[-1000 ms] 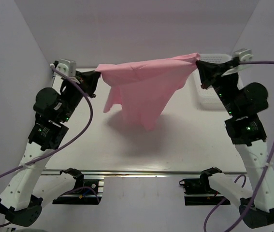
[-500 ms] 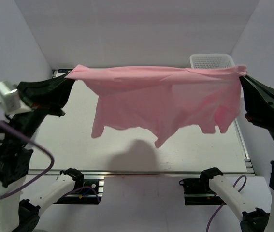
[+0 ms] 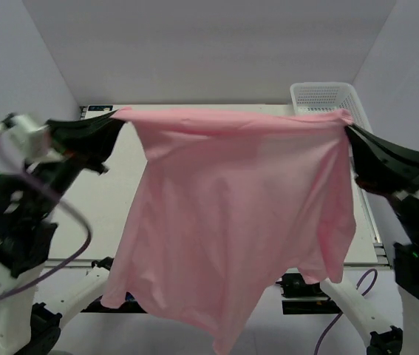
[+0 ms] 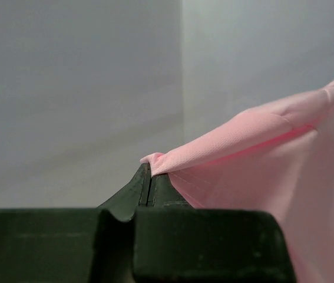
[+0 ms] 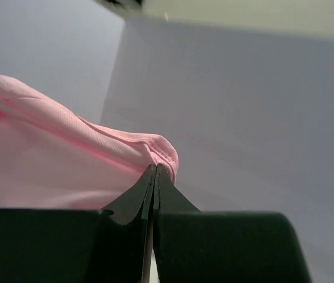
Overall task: Fold and stack the t-shirts
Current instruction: Flatten out the tshirt
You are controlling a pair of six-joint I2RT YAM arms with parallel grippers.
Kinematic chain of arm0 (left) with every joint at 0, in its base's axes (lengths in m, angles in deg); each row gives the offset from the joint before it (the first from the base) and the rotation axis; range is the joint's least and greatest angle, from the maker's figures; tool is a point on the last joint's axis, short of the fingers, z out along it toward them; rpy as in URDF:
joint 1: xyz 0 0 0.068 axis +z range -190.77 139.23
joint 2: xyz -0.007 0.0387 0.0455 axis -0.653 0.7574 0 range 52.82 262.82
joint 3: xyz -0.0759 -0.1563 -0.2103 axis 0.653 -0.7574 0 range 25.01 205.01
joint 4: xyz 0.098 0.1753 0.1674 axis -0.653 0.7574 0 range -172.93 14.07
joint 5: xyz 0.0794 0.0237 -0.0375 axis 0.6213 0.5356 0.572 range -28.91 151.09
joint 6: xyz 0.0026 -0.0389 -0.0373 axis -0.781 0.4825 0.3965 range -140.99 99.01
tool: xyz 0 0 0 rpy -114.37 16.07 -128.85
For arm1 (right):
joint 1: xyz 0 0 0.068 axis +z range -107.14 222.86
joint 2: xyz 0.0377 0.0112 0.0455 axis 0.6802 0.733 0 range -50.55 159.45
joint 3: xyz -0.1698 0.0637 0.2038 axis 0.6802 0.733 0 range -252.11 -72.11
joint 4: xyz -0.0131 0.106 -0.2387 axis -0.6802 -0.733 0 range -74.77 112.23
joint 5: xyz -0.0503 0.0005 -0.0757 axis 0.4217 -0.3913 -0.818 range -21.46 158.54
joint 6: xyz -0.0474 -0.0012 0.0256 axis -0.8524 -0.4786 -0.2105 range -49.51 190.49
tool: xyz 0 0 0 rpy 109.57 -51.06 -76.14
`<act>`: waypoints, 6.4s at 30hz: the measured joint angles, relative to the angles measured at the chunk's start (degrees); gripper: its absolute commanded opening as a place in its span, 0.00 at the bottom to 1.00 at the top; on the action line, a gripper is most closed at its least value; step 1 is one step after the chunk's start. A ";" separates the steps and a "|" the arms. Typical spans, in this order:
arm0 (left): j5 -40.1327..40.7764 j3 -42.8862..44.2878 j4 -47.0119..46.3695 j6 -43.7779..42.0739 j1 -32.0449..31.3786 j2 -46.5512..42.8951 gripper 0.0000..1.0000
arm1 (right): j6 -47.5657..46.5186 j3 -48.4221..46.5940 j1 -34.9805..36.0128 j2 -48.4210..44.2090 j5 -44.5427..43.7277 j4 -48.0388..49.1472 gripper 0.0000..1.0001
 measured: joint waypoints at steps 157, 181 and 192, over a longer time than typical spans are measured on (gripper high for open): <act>33.44 -60.72 -0.94 26.95 5.46 27.32 0.00 | 20.81 35.12 7.34 48.78 -19.69 1.01 0.87; 28.04 -56.13 4.00 23.47 5.46 17.59 0.00 | 10.08 -3.04 11.17 88.21 -33.86 -9.84 0.00; 26.80 -50.25 5.29 21.90 5.46 14.60 0.00 | 13.31 2.91 11.30 77.96 -42.53 -9.53 0.00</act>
